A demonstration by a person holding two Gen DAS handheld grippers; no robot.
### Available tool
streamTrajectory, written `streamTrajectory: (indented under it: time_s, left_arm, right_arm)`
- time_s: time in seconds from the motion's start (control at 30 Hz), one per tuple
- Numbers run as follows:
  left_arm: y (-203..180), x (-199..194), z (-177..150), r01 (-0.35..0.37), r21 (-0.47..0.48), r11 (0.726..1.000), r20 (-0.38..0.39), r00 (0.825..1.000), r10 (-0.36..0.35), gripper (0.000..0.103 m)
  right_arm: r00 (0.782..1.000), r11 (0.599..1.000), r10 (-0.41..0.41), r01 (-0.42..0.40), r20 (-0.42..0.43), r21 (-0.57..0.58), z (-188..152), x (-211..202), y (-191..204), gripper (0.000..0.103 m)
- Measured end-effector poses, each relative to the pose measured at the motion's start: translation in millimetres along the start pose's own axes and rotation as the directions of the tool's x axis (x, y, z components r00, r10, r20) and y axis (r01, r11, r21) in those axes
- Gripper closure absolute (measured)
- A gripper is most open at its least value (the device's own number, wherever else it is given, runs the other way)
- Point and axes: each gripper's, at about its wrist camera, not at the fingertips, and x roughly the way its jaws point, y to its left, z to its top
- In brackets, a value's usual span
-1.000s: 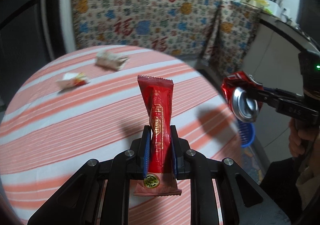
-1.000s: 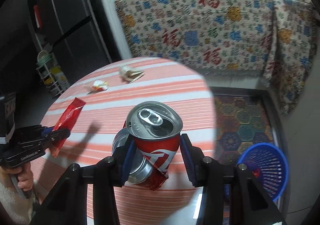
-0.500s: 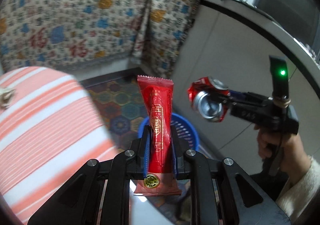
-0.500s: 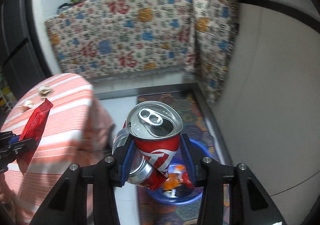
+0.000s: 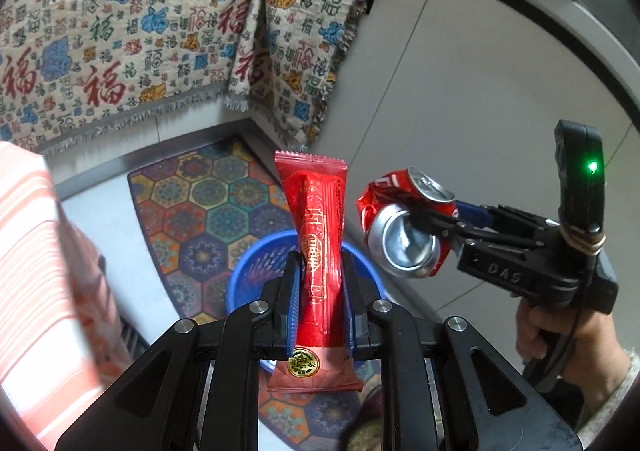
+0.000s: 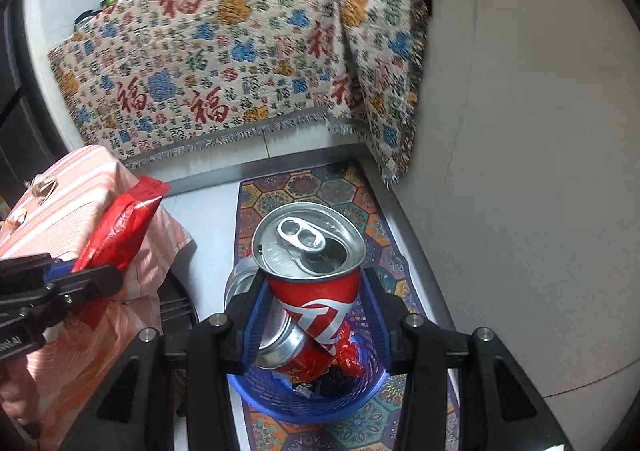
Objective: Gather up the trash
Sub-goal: 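Carry wrapper and cans over the blue basket and open both tools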
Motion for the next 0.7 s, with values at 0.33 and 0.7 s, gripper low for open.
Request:
streamTrajectory:
  time_s: [0.33,0.7]
  left_arm:
    - [7,53,7,0.013,-0.021,1.000,-0.006,1.000,-0.013,0.040]
    - [13,-23,20,-0.002,-0.065,0.998,0.090,0.996,0.008,0.020]
  right_arm:
    - [0.997,0.995,0.062,-0.058,-0.047,0.085,2,34,-25,0.034]
    - [0.993,0.999,0.029,-0.031,0.111,0.020,18,-12,-13,0.034]
